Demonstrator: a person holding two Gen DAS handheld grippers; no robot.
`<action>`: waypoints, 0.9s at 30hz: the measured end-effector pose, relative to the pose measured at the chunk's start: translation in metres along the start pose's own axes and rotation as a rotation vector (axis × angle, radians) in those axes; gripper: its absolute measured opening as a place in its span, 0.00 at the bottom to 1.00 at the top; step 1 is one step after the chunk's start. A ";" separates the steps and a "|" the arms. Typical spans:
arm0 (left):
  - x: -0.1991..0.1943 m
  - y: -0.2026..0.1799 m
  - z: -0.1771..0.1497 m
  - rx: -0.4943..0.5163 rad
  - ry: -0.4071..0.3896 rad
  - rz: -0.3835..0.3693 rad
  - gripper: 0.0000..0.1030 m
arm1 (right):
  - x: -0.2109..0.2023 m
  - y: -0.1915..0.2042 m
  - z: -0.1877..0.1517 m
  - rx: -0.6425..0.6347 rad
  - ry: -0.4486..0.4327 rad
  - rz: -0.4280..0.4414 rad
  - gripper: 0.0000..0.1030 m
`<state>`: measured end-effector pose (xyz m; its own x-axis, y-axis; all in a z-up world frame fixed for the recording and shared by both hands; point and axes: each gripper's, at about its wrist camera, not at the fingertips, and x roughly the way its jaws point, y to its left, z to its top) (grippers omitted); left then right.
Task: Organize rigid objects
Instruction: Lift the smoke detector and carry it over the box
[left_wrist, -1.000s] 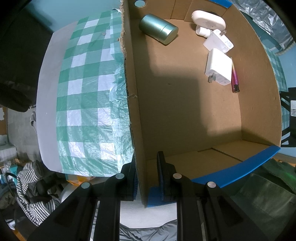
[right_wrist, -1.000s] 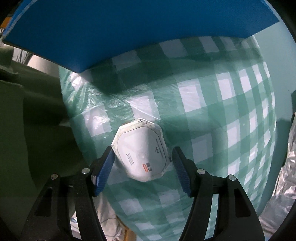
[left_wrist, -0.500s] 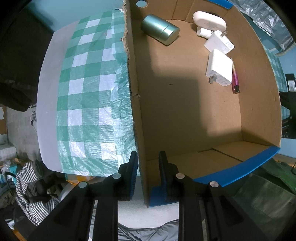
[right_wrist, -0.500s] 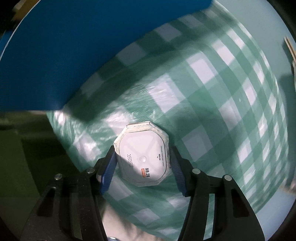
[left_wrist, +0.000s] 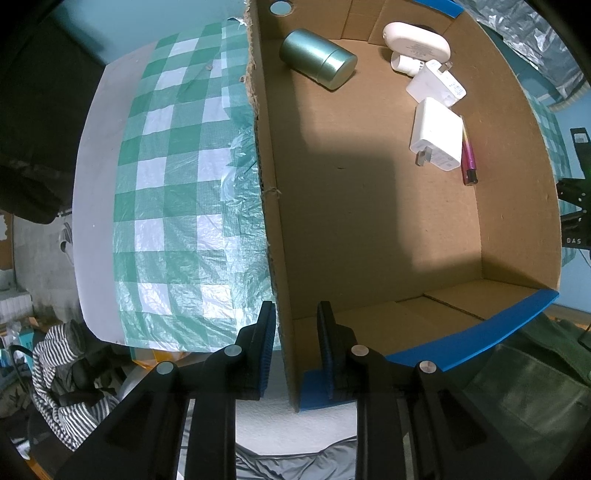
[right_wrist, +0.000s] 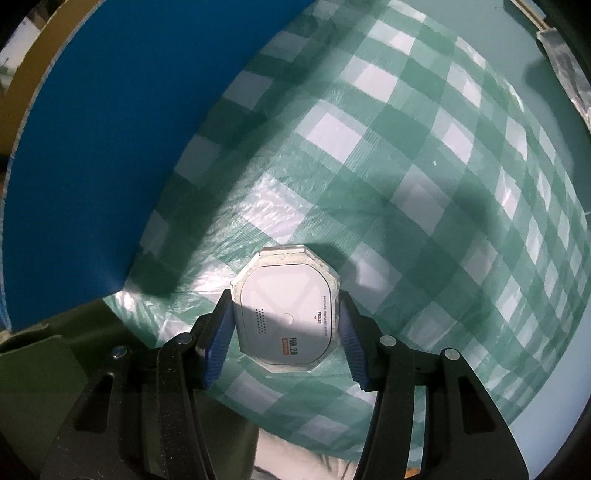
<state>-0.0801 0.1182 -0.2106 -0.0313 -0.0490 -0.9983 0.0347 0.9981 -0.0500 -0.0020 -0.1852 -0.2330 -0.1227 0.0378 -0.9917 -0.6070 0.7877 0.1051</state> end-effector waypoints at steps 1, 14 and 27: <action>0.000 0.000 0.000 0.000 0.000 -0.001 0.22 | -0.004 -0.002 0.003 0.005 -0.001 0.002 0.52; 0.002 -0.001 0.000 0.007 -0.002 -0.006 0.22 | -0.062 0.007 0.021 0.037 -0.028 -0.001 0.52; 0.006 -0.001 0.001 0.013 0.006 -0.004 0.22 | -0.106 0.024 0.063 -0.066 -0.124 -0.003 0.52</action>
<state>-0.0793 0.1167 -0.2168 -0.0369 -0.0526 -0.9979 0.0479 0.9974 -0.0543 0.0462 -0.1320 -0.1303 -0.0252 0.1150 -0.9930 -0.6579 0.7460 0.1031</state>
